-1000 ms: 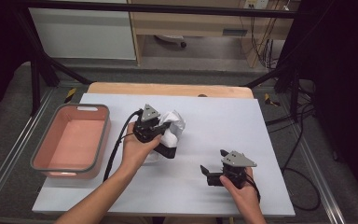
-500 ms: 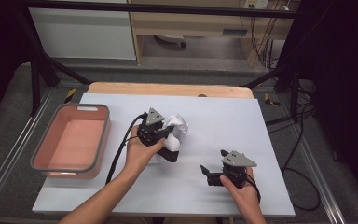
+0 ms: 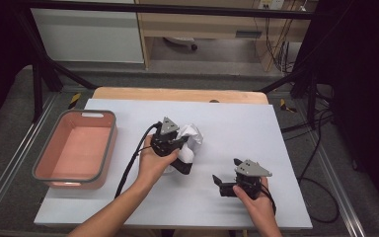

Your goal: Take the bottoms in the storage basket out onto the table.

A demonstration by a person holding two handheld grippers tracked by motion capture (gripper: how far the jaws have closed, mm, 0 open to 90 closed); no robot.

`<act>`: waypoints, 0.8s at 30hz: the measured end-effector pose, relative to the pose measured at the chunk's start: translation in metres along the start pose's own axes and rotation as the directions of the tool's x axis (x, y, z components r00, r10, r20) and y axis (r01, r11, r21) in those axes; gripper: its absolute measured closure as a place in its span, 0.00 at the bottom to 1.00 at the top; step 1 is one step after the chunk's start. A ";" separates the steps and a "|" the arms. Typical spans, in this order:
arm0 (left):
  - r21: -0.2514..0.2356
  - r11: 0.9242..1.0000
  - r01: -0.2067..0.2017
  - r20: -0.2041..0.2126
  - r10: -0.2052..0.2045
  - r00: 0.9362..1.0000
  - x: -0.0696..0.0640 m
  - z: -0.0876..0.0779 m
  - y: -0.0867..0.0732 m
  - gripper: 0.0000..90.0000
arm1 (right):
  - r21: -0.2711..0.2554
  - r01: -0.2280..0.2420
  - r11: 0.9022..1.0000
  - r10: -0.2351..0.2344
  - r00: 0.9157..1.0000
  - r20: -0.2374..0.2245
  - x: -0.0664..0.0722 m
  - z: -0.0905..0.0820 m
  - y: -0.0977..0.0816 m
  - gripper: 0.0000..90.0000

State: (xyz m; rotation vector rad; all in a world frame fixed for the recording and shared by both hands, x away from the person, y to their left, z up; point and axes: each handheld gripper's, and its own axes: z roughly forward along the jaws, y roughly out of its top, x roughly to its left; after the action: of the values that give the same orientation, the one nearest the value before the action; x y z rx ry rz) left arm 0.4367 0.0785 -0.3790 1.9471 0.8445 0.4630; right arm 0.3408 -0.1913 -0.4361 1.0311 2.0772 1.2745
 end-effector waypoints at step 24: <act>0.025 1.000 -0.013 0.030 0.013 0.999 -0.015 0.014 -0.006 0.85 | 0.007 -0.002 1.000 0.002 1.000 0.003 0.000 0.001 -0.001 0.06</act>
State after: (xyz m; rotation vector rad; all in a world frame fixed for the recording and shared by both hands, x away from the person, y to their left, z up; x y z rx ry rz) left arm 0.4332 0.0611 -0.3912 1.9790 0.8228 0.4320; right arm 0.3412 -0.1913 -0.4368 1.0373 2.0806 1.2665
